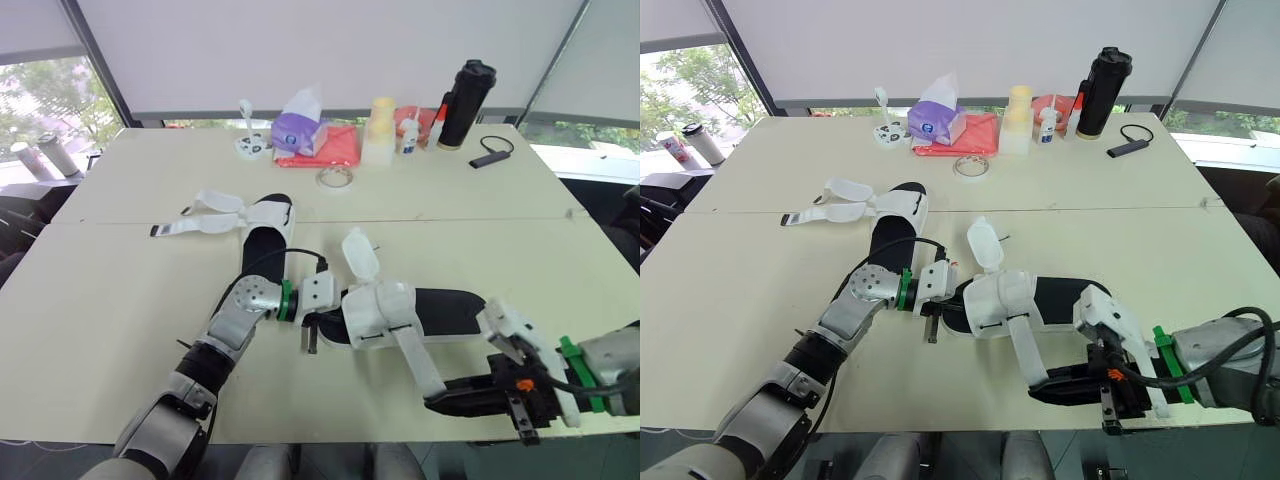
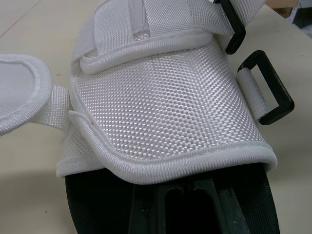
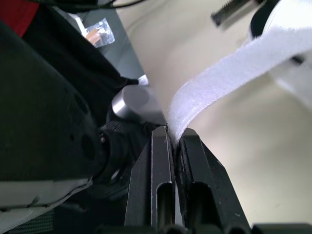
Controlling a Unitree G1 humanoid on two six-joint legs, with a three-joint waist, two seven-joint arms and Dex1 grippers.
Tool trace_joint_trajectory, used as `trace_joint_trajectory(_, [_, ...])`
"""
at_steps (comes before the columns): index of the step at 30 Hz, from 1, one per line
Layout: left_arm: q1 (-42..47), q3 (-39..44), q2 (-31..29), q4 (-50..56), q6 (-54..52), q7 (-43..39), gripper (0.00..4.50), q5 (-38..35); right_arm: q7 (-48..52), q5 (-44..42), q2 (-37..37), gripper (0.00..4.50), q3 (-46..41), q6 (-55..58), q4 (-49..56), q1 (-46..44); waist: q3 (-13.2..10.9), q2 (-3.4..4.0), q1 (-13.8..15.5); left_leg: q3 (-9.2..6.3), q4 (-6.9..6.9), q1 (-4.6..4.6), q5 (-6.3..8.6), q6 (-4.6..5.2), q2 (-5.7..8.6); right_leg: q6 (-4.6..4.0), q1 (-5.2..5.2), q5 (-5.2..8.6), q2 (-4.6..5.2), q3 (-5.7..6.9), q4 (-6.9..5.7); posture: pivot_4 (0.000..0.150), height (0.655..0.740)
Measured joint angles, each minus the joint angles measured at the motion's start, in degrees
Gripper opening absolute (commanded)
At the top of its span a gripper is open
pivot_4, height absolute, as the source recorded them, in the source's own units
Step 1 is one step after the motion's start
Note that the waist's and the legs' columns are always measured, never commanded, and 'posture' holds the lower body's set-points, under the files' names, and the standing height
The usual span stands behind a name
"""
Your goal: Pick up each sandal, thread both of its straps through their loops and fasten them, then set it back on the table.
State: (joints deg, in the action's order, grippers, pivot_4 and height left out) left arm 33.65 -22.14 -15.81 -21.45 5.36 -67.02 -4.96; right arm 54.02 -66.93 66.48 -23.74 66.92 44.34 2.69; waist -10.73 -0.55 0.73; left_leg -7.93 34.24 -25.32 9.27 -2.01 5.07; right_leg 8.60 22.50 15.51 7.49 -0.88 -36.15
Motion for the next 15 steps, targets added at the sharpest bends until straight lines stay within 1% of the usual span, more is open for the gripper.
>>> trace_joint_trajectory(5, [0.0,0.0,0.1,-0.1,0.1,0.0,0.00,0.0,0.3,-0.3,0.9,0.04,1.3,-1.5,-2.9,-5.5,0.0,0.00,0.0,0.01,0.00,-0.01,0.00,0.00,0.01,-0.01,0.00,0.01,0.04,0.01,0.03,0.150,0.7296])
trace_joint_trajectory(12, [0.0,0.0,0.2,-0.1,0.1,0.1,0.00,0.0,-3.5,-0.7,-0.7,0.04,10.5,-0.8,-10.0,-18.7,0.0,0.00,0.0,0.02,0.00,-0.02,0.00,0.00,0.02,-0.02,0.04,0.00,0.08,0.02,0.04,0.150,0.7296])
trace_joint_trajectory(15, [-0.1,0.0,0.2,0.1,0.1,0.2,0.00,0.0,-6.5,-1.0,-3.3,0.04,14.1,0.8,-13.1,-23.7,0.0,0.00,0.0,0.02,-0.01,-0.03,0.00,0.00,0.03,-0.02,0.06,0.00,0.08,0.01,0.03,0.150,0.7296])
